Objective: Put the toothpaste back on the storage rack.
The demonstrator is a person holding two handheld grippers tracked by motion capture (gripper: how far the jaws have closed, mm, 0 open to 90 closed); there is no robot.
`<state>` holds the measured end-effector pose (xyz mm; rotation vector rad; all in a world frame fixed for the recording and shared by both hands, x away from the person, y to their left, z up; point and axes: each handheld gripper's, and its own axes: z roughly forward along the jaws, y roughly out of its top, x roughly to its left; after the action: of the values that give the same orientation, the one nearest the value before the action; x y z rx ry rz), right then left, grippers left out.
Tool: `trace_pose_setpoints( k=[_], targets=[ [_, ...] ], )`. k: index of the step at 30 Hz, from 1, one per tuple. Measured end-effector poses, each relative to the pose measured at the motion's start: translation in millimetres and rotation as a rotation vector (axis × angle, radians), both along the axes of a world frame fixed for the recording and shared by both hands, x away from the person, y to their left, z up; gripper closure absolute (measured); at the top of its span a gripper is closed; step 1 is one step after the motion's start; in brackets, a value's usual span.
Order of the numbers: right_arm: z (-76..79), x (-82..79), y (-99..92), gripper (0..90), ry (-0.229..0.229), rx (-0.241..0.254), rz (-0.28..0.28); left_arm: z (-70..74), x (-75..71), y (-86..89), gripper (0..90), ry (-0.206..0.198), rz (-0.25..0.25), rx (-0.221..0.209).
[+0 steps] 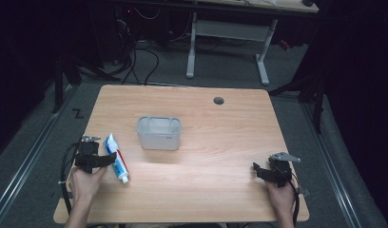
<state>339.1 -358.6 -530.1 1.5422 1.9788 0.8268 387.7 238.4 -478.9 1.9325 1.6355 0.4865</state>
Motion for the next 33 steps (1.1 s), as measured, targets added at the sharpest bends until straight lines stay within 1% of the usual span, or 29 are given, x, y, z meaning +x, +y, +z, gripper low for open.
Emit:
trace_pose_setpoints(
  k=[2, 3, 4, 5, 6, 8, 10, 11, 12, 13, 15, 19, 21, 22, 24, 25, 27, 29, 33],
  targets=[
    [0.0, 0.0, 0.1, 28.3, 0.001, 0.001, -0.001, -1.0, 2.0, 0.3, 29.2, 0.006, 0.003, -0.004],
    [0.0, 0.0, 0.1, 28.3, 0.001, 0.001, -0.001, -2.0, 5.1, 0.5, 29.1, 0.015, 0.009, 0.004],
    [0.0, 0.0, 0.1, 28.3, 0.001, 0.001, -0.001, -2.0, 5.1, 0.5, 28.9, 0.015, 0.009, 0.004],
    [0.0, 0.0, 0.1, 28.3, 0.000, 0.001, 0.000, -2.3, 9.4, 1.6, 28.5, 0.029, 0.016, 0.005],
    [0.0, 0.0, 0.1, 28.3, 0.001, 0.001, -0.001, -2.1, 11.6, 1.9, 28.1, 0.034, 0.020, 0.004],
    [0.0, 0.0, 0.1, 28.3, 0.000, 0.001, -0.001, -2.0, 13.8, 1.7, 27.6, 0.030, 0.026, 0.002],
    [0.0, 0.0, 0.1, 28.3, 0.001, 0.001, -0.001, -1.0, 20.4, 1.3, 27.2, 0.040, 0.028, 0.000],
    [0.0, 0.0, 0.1, 28.3, 0.001, 0.001, -0.001, -1.0, 20.4, 1.3, 27.2, 0.040, 0.028, 0.000],
    [0.0, 0.0, 0.1, 28.3, 0.001, 0.001, -0.001, -3.1, 24.8, 1.6, 27.1, 0.055, 0.036, -0.016],
    [0.0, 0.0, 0.1, 28.3, 0.001, 0.001, -0.001, -4.7, 27.0, 1.1, 27.0, 0.063, 0.039, -0.007],
    [0.0, 0.0, 0.1, 28.3, 0.001, 0.001, -0.001, -6.3, 30.5, 0.8, 26.8, 0.077, 0.042, -0.007],
    [0.0, 0.0, 0.1, 28.3, 0.001, 0.002, -0.001, -5.9, 36.6, -0.3, 27.2, 0.085, 0.057, -0.007],
    [0.0, 0.0, 0.1, 28.3, 0.001, 0.002, -0.001, -6.5, 40.4, -0.5, 27.3, 0.100, 0.067, -0.007],
    [0.0, 0.1, 0.0, 28.4, 0.000, 0.001, -0.001, -7.2, 42.4, -0.8, 27.3, 0.107, 0.073, -0.021],
    [0.0, 0.0, 0.0, 28.4, 0.000, 0.001, -0.001, -7.4, 45.5, -0.9, 27.4, 0.111, 0.082, -0.032],
    [0.0, 0.0, 0.0, 28.4, 0.000, 0.001, -0.001, -7.4, 45.5, -0.9, 27.7, 0.111, 0.082, -0.032],
    [0.0, 0.0, 0.0, 28.3, 0.000, 0.001, -0.001, -7.7, 48.8, -3.1, 28.1, 0.121, 0.088, -0.019],
    [0.1, -0.1, 0.1, 28.3, 0.001, 0.002, 0.000, -9.0, 50.1, -3.7, 28.6, 0.116, 0.090, -0.019],
    [0.1, -0.1, 0.1, 28.3, 0.001, 0.003, 0.000, -10.9, 52.2, -4.2, 29.5, 0.134, 0.095, -0.006]
  ],
)
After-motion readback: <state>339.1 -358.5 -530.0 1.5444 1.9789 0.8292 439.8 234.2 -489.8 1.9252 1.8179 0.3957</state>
